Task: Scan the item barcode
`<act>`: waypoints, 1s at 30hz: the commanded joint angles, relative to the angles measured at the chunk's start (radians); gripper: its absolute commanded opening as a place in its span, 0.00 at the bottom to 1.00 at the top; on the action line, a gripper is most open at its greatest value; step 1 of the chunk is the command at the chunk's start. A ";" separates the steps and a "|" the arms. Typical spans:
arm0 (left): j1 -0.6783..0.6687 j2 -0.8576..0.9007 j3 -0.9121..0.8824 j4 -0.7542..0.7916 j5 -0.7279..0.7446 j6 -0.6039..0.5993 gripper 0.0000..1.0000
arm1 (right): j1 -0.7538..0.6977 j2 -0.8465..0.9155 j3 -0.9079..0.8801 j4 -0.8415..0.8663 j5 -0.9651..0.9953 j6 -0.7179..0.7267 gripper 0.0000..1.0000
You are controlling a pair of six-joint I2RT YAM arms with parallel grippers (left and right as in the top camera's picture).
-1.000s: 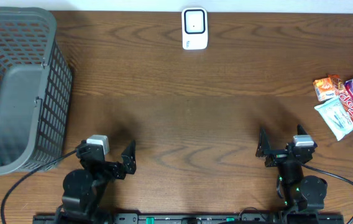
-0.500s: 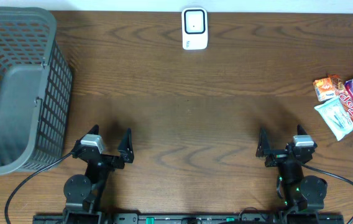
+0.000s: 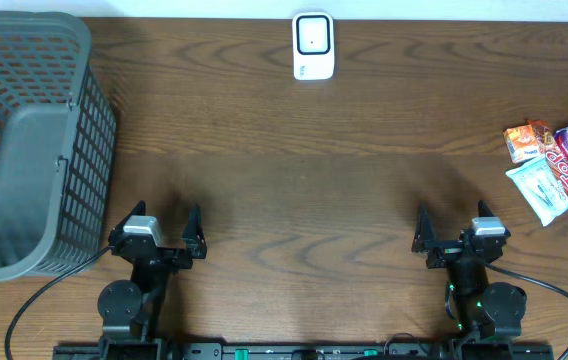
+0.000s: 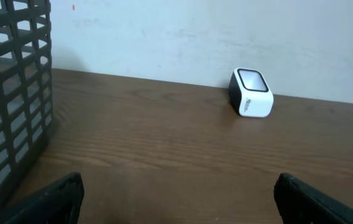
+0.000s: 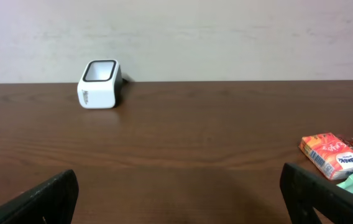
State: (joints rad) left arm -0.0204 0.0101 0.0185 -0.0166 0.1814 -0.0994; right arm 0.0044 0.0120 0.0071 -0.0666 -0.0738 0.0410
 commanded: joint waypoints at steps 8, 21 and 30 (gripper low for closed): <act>0.005 -0.009 -0.014 -0.041 -0.009 0.028 0.98 | 0.010 -0.007 -0.001 -0.004 0.004 0.010 0.99; 0.005 -0.006 -0.014 -0.039 -0.009 0.028 0.98 | 0.010 -0.007 -0.001 -0.005 0.004 0.010 0.99; 0.005 -0.006 -0.014 -0.039 -0.009 0.028 0.98 | 0.010 -0.007 -0.001 -0.005 0.005 0.010 0.99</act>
State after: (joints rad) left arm -0.0204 0.0101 0.0193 -0.0181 0.1734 -0.0807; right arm 0.0044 0.0120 0.0071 -0.0666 -0.0738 0.0410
